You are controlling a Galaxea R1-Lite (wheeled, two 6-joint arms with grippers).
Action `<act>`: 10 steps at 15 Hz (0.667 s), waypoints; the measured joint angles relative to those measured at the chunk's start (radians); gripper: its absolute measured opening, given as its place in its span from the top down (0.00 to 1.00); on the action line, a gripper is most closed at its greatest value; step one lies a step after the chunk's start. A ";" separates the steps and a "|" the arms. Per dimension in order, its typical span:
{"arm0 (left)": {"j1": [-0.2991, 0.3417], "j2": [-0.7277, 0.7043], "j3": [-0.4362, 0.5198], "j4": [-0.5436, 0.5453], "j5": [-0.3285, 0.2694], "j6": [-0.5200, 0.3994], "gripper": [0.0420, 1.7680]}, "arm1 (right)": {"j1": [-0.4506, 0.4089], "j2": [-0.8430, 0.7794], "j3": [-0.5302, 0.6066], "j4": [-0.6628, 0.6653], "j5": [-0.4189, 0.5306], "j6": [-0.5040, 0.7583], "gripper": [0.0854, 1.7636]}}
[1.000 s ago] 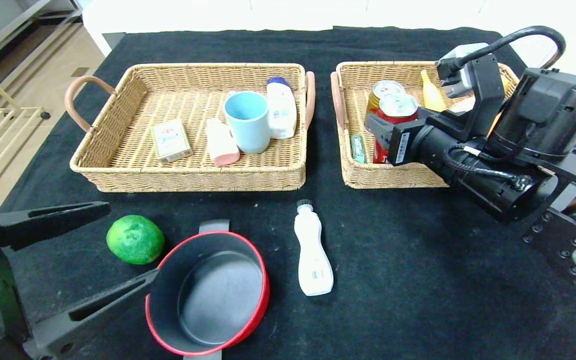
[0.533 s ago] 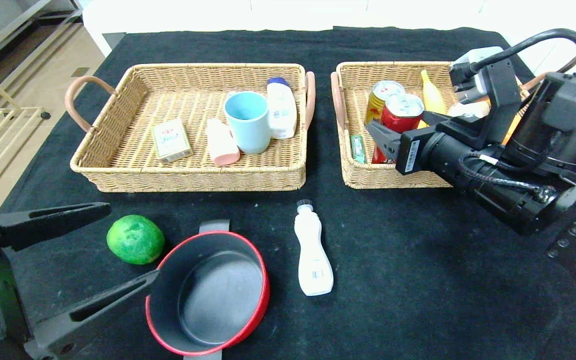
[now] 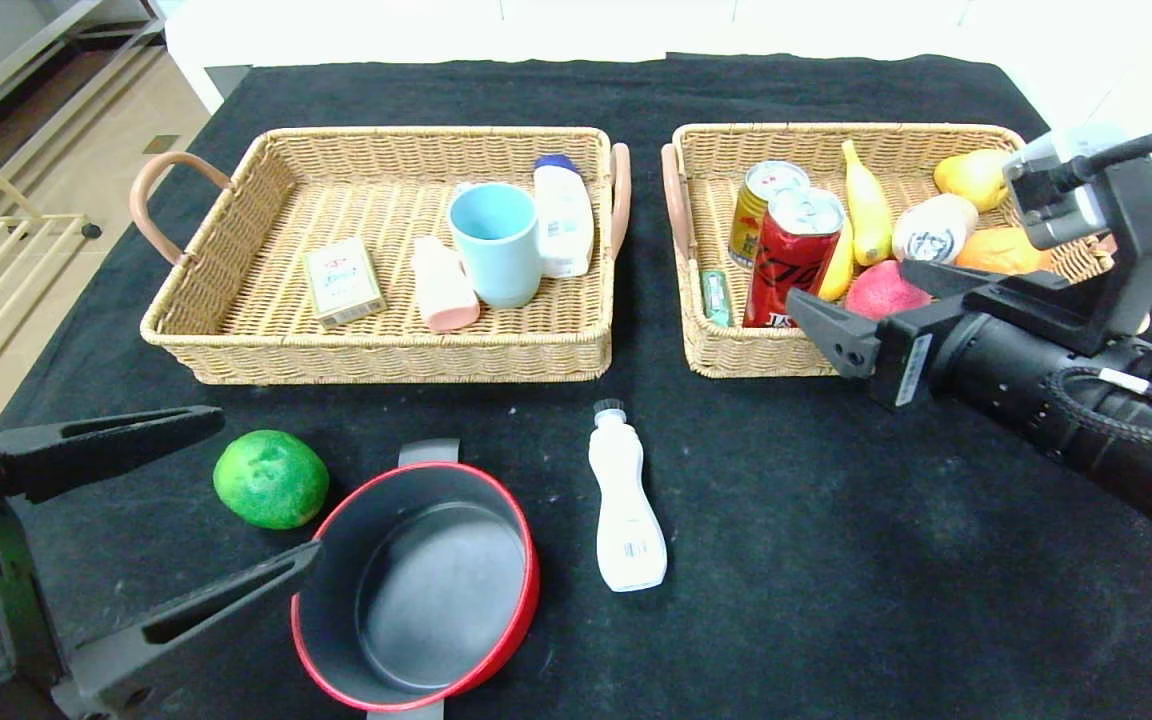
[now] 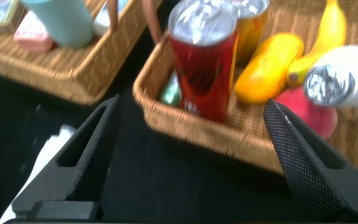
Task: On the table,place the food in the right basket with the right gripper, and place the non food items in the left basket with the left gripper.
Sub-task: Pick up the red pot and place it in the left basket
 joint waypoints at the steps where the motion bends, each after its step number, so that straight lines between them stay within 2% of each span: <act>1: 0.000 0.000 0.000 0.000 -0.001 0.000 0.03 | 0.014 -0.035 0.023 0.038 0.004 -0.001 0.06; 4: 0.000 0.001 -0.002 0.007 -0.001 0.001 0.03 | 0.092 -0.113 0.110 0.095 0.026 -0.005 0.05; 5: 0.000 0.003 -0.002 0.011 -0.001 0.001 0.03 | 0.111 -0.129 0.140 0.099 0.060 -0.009 0.05; 7: 0.000 0.010 -0.003 0.013 -0.002 0.000 0.03 | 0.130 -0.158 0.208 0.099 0.188 -0.030 0.05; 10: 0.000 0.019 -0.001 0.019 -0.001 0.000 0.03 | 0.159 -0.179 0.261 0.094 0.310 -0.038 0.04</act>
